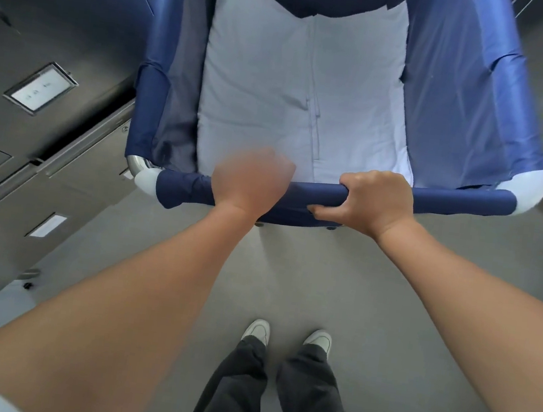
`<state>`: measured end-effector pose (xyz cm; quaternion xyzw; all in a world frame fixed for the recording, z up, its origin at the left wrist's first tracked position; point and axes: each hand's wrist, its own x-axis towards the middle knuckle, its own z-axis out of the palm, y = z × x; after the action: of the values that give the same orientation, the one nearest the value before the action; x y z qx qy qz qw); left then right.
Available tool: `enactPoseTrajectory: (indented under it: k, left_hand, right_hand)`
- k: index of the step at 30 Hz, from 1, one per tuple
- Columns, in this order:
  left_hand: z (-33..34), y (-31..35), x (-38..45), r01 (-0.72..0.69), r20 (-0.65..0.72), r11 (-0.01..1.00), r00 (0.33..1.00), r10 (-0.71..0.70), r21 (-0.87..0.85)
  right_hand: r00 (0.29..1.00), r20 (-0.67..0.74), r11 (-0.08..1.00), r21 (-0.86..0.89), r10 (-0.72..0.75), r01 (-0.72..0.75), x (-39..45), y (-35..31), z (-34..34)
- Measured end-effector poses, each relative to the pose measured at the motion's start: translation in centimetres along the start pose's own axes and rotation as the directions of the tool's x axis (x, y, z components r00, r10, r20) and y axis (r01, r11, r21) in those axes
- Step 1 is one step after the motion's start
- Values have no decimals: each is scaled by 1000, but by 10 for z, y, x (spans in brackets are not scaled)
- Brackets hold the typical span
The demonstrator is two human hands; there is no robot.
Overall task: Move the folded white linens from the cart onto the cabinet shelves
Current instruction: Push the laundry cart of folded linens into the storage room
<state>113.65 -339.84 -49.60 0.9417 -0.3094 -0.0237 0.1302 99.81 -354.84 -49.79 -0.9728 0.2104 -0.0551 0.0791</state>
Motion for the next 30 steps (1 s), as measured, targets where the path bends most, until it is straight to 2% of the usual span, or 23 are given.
enactPoseTrajectory:
  k: [12, 26, 30]
  left_hand:
    - [5, 18, 26, 76, -28, 997, 997, -76, 15]
    - [9, 37, 61, 116, 5, 993, 993, -116, 26]
    - [9, 34, 62, 132, -2, 990, 991, -132, 38]
  right_hand:
    - [996, 5, 996, 5, -86, 86, 39, 30, 2]
    - [988, 9, 987, 29, -156, 156, 88, 58, 0]
    - [987, 45, 987, 53, -156, 154, 89, 56, -2]
